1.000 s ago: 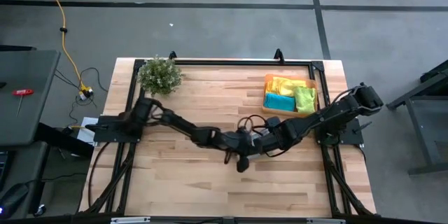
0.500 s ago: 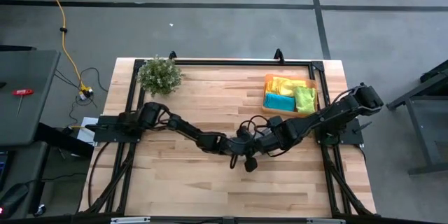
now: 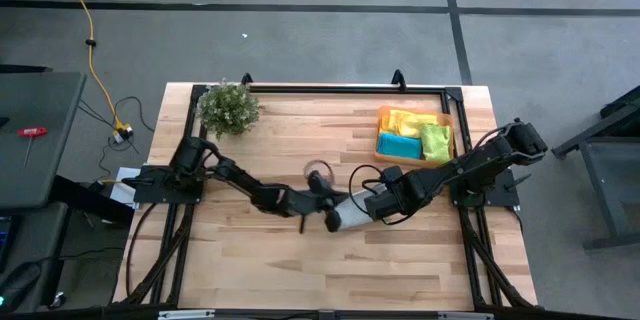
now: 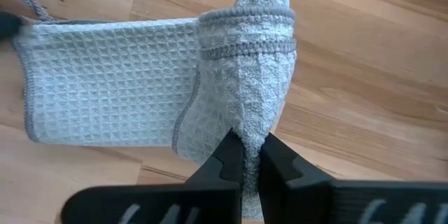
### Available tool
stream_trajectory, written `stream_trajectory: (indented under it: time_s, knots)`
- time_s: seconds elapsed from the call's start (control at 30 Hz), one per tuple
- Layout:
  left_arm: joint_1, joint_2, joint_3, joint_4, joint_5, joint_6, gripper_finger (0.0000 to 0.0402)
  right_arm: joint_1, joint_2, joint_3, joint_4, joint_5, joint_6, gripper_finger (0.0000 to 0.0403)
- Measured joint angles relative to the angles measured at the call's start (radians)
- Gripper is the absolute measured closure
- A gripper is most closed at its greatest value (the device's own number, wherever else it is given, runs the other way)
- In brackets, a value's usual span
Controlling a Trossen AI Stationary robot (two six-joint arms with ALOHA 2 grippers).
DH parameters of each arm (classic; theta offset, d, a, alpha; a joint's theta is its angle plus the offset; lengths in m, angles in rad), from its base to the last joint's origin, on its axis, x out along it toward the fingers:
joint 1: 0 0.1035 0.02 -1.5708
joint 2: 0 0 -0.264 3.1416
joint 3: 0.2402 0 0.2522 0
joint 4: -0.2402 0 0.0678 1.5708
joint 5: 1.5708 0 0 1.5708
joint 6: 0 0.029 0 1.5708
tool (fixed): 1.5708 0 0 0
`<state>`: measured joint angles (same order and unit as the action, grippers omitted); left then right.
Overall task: Fold microfiber towels
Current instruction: Fold the gray microfiber cloth
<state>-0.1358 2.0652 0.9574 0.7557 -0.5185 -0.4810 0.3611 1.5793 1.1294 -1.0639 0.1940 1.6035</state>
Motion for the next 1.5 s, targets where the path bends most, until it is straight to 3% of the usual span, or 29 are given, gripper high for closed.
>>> stream_trajectory:
  time_s: [0.17,0.27,0.4,0.63,0.83,1.0,1.17,1.5]
  knots:
    - [0.036,0.055,-0.102,0.437,-0.047,-0.234,0.0401,0.0,0.0,0.0,0.025,0.004,0.0,0.0403]
    - [0.046,0.128,-0.042,0.514,-0.038,-0.244,0.0402,-0.001,0.0,0.0,0.046,0.006,0.003,0.0403]
    - [0.036,0.199,0.081,0.456,0.039,-0.183,0.0401,-0.001,0.0,0.0,0.063,0.007,0.018,0.0403]
    - [0.006,0.217,0.139,0.333,0.037,-0.026,0.0401,-0.001,0.0,0.0,0.069,0.006,0.038,0.0403]
    - [0.013,0.237,0.156,0.332,0.085,-0.012,0.0401,-0.008,0.0,0.0,0.075,0.006,0.037,0.0403]
    - [0.034,0.304,0.253,0.33,0.157,-0.006,0.0401,-0.008,0.0,0.001,0.088,0.007,0.037,0.0403]
    - [0.038,0.323,0.318,0.242,0.158,0.006,0.0401,-0.008,0.0,0.001,0.091,0.006,0.037,0.0403]
    - [0.039,0.324,0.322,0.137,0.134,0.049,0.0401,-0.008,0.0,0.001,0.111,0.011,0.026,0.0403]
